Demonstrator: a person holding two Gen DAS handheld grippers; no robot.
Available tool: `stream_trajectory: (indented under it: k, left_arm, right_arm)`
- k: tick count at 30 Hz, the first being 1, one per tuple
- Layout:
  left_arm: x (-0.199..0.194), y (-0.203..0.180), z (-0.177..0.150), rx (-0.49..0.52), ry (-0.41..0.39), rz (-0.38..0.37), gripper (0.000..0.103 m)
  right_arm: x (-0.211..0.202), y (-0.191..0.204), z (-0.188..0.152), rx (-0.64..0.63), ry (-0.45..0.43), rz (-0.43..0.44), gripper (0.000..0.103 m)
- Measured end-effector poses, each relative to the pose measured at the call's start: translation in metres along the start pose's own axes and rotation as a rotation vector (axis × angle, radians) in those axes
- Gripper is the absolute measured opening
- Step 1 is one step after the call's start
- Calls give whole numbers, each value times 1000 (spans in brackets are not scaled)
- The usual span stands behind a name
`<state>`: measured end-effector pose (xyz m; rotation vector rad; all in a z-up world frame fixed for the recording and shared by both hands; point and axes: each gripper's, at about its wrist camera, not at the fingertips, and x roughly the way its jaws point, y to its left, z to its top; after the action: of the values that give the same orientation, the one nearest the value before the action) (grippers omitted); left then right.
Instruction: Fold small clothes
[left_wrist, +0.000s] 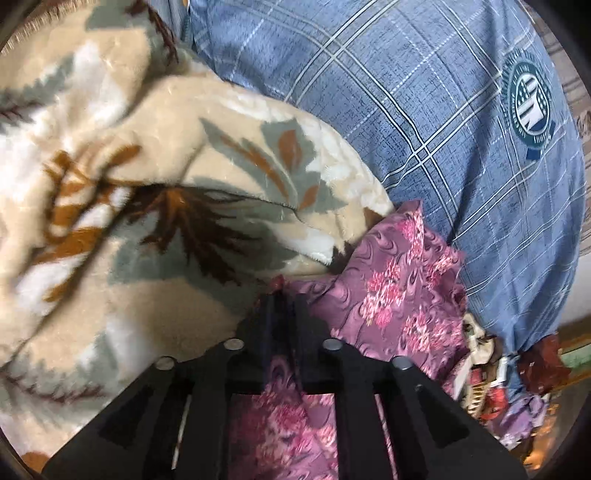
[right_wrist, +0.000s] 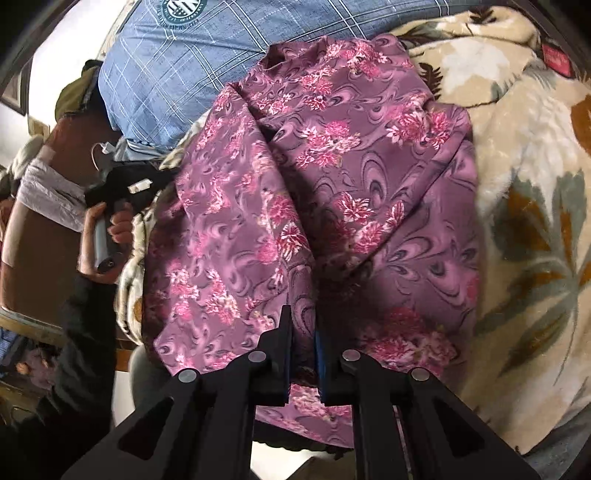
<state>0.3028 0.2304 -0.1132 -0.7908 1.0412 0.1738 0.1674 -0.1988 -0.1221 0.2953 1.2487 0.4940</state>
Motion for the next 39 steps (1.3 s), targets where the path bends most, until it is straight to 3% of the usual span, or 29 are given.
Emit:
stream_trajectory:
  k: [2,3,4,6,7,13,19,26,32,39]
  left_arm:
    - [-19,-11,-11,58,-19,-9,17]
    - [-33,-18,-21,105,-35,-15,25]
    - [-49,-24,-35,151,-58,-11,37]
    - [-73,-32,-62,215,-100,0,50]
    - [-84,-34,-76,238,-115,1,50]
    - [-125,-36,-167,285,-114,3,52]
    - [-132,-34,-218,289,-42,35,52]
    - [-150,-67,-226,339,18,3,52]
    - [-160,-97,-209,382,23,-56,53]
    - [-152,-118,-176,391,43,-61,53]
  right_arm:
    - [5,-10,0,41,7,-29,18]
    - [2,-11,-1,56,-1,-13,20]
    - [-7,-12,-3,61,-30,8,27]
    - [-24,-10,-6,56,-85,12,49]
    - [-33,-9,-9,54,-114,12,61]
    - [-53,-9,-19,61,-147,19,63]
    - [-59,-18,-33,104,-142,15,65]
    - [-72,-24,-30,105,-99,-60,66]
    - [-87,-22,-1,71,-107,-80,67]
    - [-96,-14,40,44,-114,-68,67]
